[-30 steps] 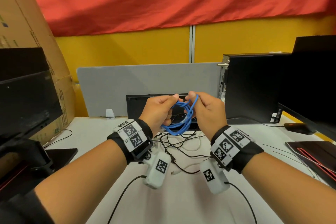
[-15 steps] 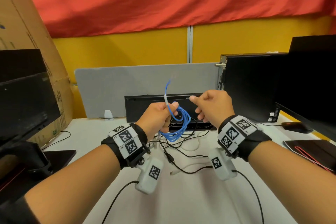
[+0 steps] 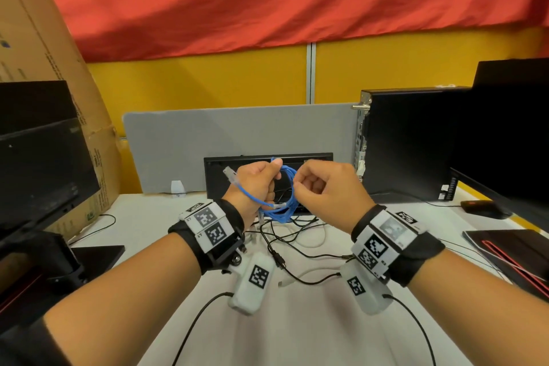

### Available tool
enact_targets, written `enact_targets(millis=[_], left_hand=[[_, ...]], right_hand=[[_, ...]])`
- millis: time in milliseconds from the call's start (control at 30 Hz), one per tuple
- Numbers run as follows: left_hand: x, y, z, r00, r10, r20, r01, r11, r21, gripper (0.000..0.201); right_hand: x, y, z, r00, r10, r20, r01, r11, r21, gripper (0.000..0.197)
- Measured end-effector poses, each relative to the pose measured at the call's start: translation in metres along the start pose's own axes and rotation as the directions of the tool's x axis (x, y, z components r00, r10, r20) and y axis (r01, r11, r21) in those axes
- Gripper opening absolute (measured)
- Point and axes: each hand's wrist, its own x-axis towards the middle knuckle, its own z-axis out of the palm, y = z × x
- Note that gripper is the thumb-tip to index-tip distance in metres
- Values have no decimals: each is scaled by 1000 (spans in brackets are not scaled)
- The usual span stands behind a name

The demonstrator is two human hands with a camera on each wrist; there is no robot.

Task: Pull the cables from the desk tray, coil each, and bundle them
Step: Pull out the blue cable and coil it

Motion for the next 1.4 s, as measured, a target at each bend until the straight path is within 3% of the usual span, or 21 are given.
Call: enact_targets(millis=[167,233,333,367,433,500,567,667,800,867,933,1067,1200,1333,1400], left_hand=[[3,0,-3,998,-16,-58,16,1000,1,33],[4,-1,-1,997,-22,-71,21,1000,-6,33],[3,-3,-1,997,-12,-73,10,1000,-21,33],[3,-5,-3,998,0,-69,-1,1000,-7,33],[4,-8,-9,996,33,-87,-27,997,72,33],[4,-10,-14,994,61,-88,-50,990,130,33],[5,-8,-16,996,84,-42,-78,988,133,31],[4,0,-15,995,82,53,-85,995,60,25],[-3,3,-13,985,62,163,-67,997,25,13],[-6,2,-10,984,62,169,-61,998,-13,7],[-7,0,-7,989,50,137,-40,996,-76,8],[-6,-1,-5,998,14,57,-3,982,-187,12],[-6,-4,-1,1000,2,11,0,976,-216,10],[-7,-1,5,1000,23,-9,-24,973,-228,12],[-7,2,7,999,35,-26,-40,970,-240,11]], right_hand=[[-5,-3,6,948,-114,296,170,970,-171,31],[-6,-6,8,943,-149,298,214,956,-199,22],[-5,-15,8,970,-196,144,200,980,-19,10],[-2,-18,6,987,-152,59,147,986,78,11],[7,-23,-6,990,63,-129,-13,935,354,11],[19,-24,-20,929,281,-240,-91,803,589,11],[29,-22,-31,873,383,-300,-106,751,651,13],[35,-10,-34,797,500,-339,-134,693,708,12],[33,8,-32,685,677,-270,-234,555,798,11],[31,14,-28,621,744,-246,-263,493,829,24],[28,18,-23,599,762,-248,-282,490,825,31],[19,23,-10,696,691,-194,-346,560,753,12],[12,27,1,824,546,-153,-428,776,464,19],[7,20,8,925,379,-34,-362,904,229,21],[4,16,11,949,305,-83,-290,944,155,18]])
